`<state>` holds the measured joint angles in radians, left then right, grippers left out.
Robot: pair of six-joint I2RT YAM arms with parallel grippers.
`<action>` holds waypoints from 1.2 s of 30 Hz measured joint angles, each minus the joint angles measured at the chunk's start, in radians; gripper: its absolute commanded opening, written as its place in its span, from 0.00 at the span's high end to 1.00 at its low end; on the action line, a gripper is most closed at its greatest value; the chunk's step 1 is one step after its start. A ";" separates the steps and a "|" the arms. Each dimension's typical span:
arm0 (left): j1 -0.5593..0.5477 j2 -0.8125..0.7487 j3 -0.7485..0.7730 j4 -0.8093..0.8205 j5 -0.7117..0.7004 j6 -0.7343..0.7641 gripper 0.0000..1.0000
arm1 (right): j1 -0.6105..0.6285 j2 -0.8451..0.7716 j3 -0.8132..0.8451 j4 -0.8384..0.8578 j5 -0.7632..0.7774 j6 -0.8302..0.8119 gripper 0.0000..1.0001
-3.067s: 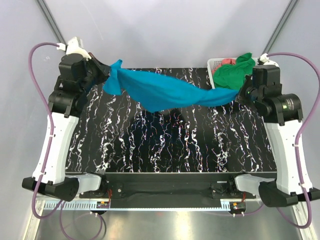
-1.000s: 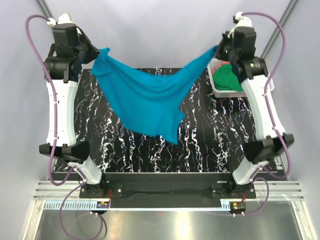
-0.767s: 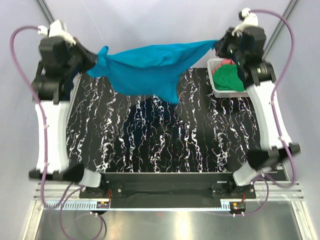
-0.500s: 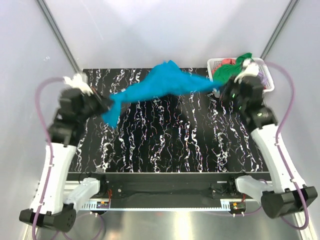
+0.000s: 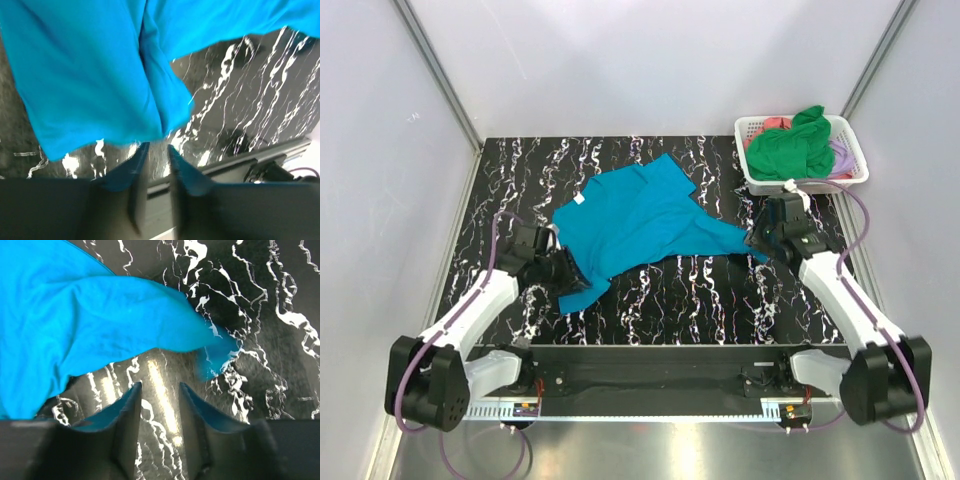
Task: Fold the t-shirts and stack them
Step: Flatten the tshirt out
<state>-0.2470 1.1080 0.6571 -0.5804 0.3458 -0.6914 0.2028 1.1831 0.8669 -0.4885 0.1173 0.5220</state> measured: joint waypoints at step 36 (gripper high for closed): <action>0.230 0.845 0.848 -0.124 -0.286 0.217 0.34 | 0.147 1.521 1.663 -0.163 -0.200 -0.069 0.52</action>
<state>-0.0174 1.9530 1.5051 -0.7044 0.0597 -0.4744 0.3500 2.7041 2.5298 -0.6510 -0.0822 0.4526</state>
